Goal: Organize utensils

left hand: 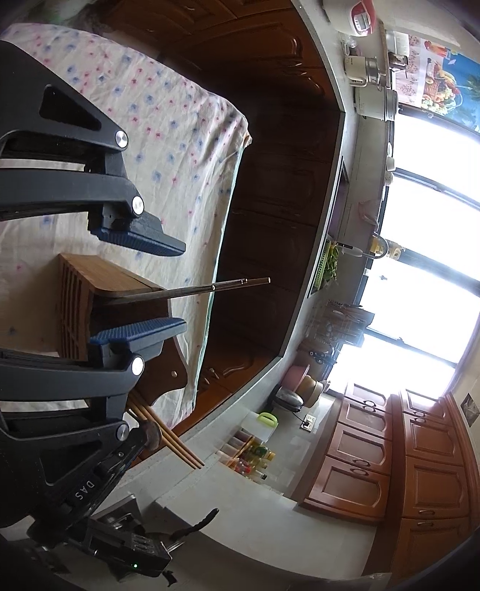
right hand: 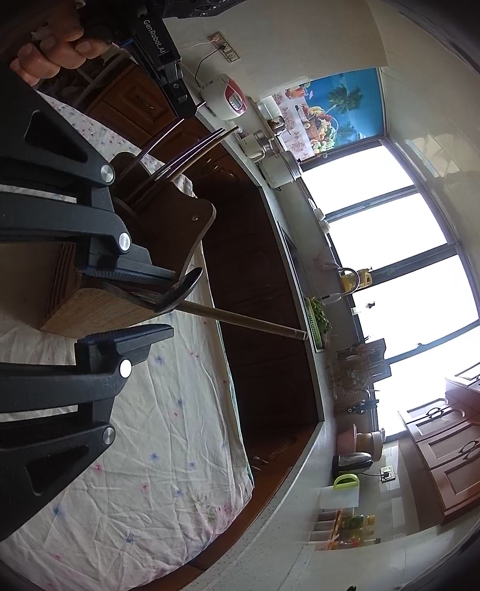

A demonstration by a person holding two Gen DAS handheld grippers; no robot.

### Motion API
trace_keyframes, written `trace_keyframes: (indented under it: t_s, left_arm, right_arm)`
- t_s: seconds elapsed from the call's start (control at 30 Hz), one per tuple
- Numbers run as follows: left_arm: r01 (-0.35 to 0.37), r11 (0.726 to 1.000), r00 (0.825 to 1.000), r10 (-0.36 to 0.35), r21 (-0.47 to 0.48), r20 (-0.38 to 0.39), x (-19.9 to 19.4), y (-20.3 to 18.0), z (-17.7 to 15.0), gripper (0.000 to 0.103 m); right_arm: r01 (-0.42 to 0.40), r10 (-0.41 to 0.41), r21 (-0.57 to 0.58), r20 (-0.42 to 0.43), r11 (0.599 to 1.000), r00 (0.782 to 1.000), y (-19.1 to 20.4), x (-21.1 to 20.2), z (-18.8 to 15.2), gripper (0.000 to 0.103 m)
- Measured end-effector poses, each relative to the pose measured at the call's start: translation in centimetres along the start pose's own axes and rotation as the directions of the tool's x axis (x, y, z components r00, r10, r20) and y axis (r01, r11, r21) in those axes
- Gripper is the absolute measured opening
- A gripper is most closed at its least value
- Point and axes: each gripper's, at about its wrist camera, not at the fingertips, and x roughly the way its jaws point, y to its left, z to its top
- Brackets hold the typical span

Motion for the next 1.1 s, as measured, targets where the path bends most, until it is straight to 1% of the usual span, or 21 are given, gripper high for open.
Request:
trace_keyframes:
  t_s: [0.03,0.07,0.1,0.13,0.17,0.2,0.23,0.3,0.37,0.4,0.43,0.5,0.6,0.77,0.8,0.83,0.87,1.0,1.1]
  left_arm:
    - [-0.006,1.000,1.000,0.006,-0.005,0.004,-0.4,0.1,-0.2,0.054]
    - [-0.013,1.000,1.000,0.013,-0.008,0.003,-0.7,0.2,-0.4,0.058]
    - [-0.020,1.000,1.000,0.020,-0.011,0.001,-1.1,0.3,-0.7,0.067]
    - [-0.023,1.000,1.000,0.023,-0.013,0.001,-1.5,0.4,-1.0,0.073]
    - [-0.029,0.999,1.000,0.029,-0.015,-0.001,-1.9,0.5,-1.4,0.077]
    - [-0.039,0.999,0.999,0.039,-0.017,-0.006,-2.3,0.7,-1.9,0.086]
    - [-0.051,0.999,0.999,0.050,-0.019,-0.013,-2.7,0.8,-2.4,0.092]
    - [-0.051,0.998,0.999,0.051,-0.025,-0.017,-3.5,1.2,-3.4,0.093]
    - [-0.055,0.998,0.998,0.054,-0.031,-0.026,-4.4,1.6,-4.5,0.093]
    - [-0.057,0.998,0.998,0.056,-0.033,-0.031,-4.8,1.7,-5.0,0.093]
    - [-0.056,0.998,0.998,0.055,-0.035,-0.035,-5.2,1.9,-5.5,0.093]
    - [-0.060,0.997,0.998,0.059,-0.039,-0.039,-6.3,2.1,-6.4,0.093]
    - [-0.066,0.997,0.997,0.064,-0.039,-0.037,-8.0,2.2,-7.7,0.093]
    - [-0.076,0.997,0.997,0.076,-0.010,-0.025,-11.3,1.7,-10.0,0.093]
    - [-0.083,0.997,0.996,0.083,-0.001,-0.020,-12.0,1.6,-10.4,0.094]
    - [-0.089,0.996,0.996,0.089,0.005,-0.014,-12.7,1.4,-10.9,0.094]
    - [-0.090,0.996,0.996,0.090,0.011,-0.004,-13.5,1.4,-11.5,0.094]
    - [-0.108,0.994,0.994,0.107,0.030,0.033,-16.3,1.0,-13.6,0.096]
    - [-0.122,0.992,0.991,0.120,0.034,0.060,-18.0,0.8,-15.1,0.096]
  right_arm:
    - [-0.003,0.003,0.005,0.005,1.000,1.000,-0.1,-0.2,0.0,0.040]
    - [-0.006,0.006,0.008,0.010,1.000,1.000,-0.1,-0.5,0.0,0.044]
    - [-0.006,0.006,0.010,0.013,1.000,1.000,-0.1,-0.8,-0.1,0.046]
    - [-0.006,0.006,0.013,0.014,1.000,1.000,-0.1,-1.0,-0.1,0.049]
    - [-0.005,0.005,0.017,0.012,1.000,1.000,-0.2,-1.3,-0.2,0.056]
    - [-0.011,0.011,0.027,0.006,1.000,1.000,-0.2,-1.7,-0.5,0.062]
    - [-0.011,0.011,0.027,0.006,1.000,1.000,-0.2,-1.7,-0.5,0.065]
    - [-0.019,0.019,0.034,0.005,0.999,1.000,-0.2,-2.4,-0.9,0.078]
    - [-0.029,0.029,0.036,0.016,0.999,0.999,0.1,-3.7,-1.8,0.084]
    - [-0.033,0.033,0.034,0.018,0.999,0.999,0.2,-4.2,-2.1,0.086]
    - [-0.033,0.033,0.034,0.018,0.999,0.999,0.2,-4.2,-2.1,0.086]
    - [-0.043,0.042,0.024,0.021,0.999,0.999,0.7,-5.8,-3.0,0.086]
    - [-0.051,0.051,0.019,0.026,0.998,0.998,1.0,-7.0,-3.7,0.086]
    - [-0.075,0.075,0.005,0.040,0.997,0.996,2.0,-10.6,-6.0,0.089]
    - [-0.081,0.081,-0.002,0.044,0.997,0.996,2.2,-11.4,-6.6,0.090]
    - [-0.077,0.078,-0.022,0.057,0.997,0.995,2.6,-13.0,-7.9,0.090]
    - [-0.077,0.078,-0.022,0.057,0.997,0.995,2.6,-13.0,-7.9,0.091]
    - [-0.061,0.067,-0.067,0.084,0.996,0.994,3.4,-16.0,-10.6,0.095]
    - [-0.054,0.062,-0.080,0.092,0.995,0.994,3.6,-17.7,-12.2,0.096]
